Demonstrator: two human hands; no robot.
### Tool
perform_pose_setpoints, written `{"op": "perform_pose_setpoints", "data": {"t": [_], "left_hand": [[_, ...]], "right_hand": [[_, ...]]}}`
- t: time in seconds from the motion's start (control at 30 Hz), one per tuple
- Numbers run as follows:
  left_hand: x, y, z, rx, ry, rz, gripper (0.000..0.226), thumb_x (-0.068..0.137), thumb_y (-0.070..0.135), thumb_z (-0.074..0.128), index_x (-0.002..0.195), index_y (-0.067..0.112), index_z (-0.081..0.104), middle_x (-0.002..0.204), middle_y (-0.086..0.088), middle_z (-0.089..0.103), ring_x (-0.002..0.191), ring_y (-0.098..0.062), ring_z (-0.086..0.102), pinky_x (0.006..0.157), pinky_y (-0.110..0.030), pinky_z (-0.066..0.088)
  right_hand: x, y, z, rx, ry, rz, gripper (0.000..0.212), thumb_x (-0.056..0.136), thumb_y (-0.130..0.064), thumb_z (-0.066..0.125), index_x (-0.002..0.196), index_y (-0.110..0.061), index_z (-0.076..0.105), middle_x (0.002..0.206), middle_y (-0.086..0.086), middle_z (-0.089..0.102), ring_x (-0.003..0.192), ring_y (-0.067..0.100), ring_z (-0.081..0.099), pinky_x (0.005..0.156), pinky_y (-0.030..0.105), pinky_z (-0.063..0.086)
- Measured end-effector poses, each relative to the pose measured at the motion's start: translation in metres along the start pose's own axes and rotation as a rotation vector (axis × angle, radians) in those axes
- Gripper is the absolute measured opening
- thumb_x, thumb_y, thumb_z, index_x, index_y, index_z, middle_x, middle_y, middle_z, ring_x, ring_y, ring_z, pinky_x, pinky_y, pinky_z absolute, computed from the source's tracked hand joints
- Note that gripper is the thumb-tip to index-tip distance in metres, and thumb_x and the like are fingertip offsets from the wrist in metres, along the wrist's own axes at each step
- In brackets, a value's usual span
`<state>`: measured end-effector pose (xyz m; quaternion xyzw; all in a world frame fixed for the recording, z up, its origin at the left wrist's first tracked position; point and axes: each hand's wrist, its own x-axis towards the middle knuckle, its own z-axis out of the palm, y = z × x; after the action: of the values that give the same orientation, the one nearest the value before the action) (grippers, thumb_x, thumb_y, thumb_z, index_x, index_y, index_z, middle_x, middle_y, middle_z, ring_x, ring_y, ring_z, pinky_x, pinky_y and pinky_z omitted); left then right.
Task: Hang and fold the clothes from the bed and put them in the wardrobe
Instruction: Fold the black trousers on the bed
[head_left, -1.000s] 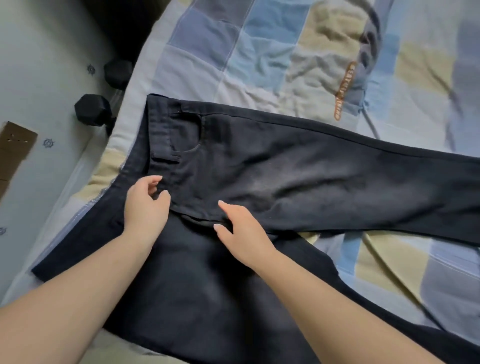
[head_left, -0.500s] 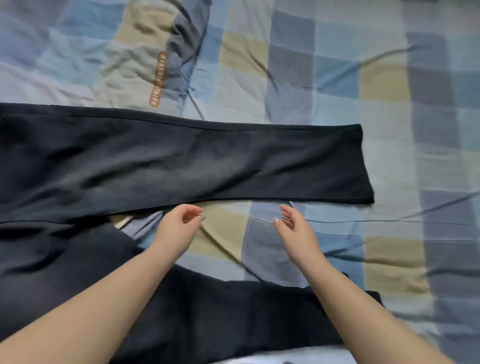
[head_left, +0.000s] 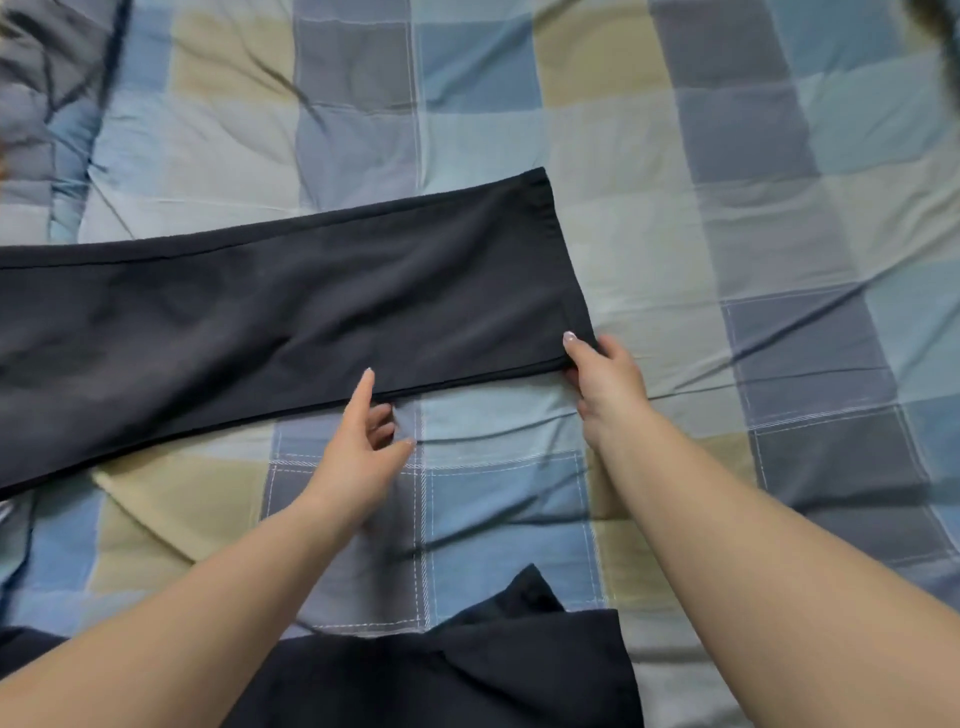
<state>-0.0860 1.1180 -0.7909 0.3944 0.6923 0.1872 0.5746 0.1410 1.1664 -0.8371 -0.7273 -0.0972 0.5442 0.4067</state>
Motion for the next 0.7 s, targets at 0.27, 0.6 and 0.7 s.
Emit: {"op": "perform_pose_setpoints", "data": {"t": [0.27, 0.6, 0.7], "left_hand": [[-0.007, 0.002, 0.014, 0.385, -0.048, 0.150, 0.079, 0.091, 0.010, 0.060, 0.151, 0.033, 0.016, 0.145, 0.014, 0.033, 0.129, -0.003, 0.037, 0.097, -0.016, 0.026], [-0.101, -0.023, 0.052, 0.782, -0.583, 0.390, 0.039, 0.089, 0.036, 0.065, 0.126, 0.027, 0.059, 0.117, 0.011, 0.064, 0.106, 0.000, 0.057, 0.098, -0.020, 0.040], [-0.118, -0.026, 0.063, 0.819, -0.702, 0.413, 0.058, 0.085, 0.043, 0.067, 0.137, 0.030, 0.047, 0.129, 0.015, 0.057, 0.118, 0.000, 0.049, 0.102, -0.016, 0.035]], "right_hand": [[-0.029, 0.016, -0.034, 0.054, 0.076, -0.122, 0.043, 0.092, -0.016, 0.059, 0.133, -0.019, 0.045, 0.121, 0.007, 0.062, 0.101, 0.013, 0.062, 0.090, 0.025, 0.049], [-0.169, 0.103, -0.140, -0.618, -0.463, 0.062, 0.014, 0.085, -0.023, 0.069, 0.098, -0.026, 0.067, 0.098, -0.007, 0.071, 0.094, 0.008, 0.066, 0.090, 0.034, 0.053], [-0.196, 0.110, -0.147, -0.604, -0.340, -0.030, 0.009, 0.084, -0.022, 0.068, 0.092, -0.028, 0.069, 0.091, -0.011, 0.072, 0.089, 0.004, 0.066, 0.085, 0.031, 0.052]]}}
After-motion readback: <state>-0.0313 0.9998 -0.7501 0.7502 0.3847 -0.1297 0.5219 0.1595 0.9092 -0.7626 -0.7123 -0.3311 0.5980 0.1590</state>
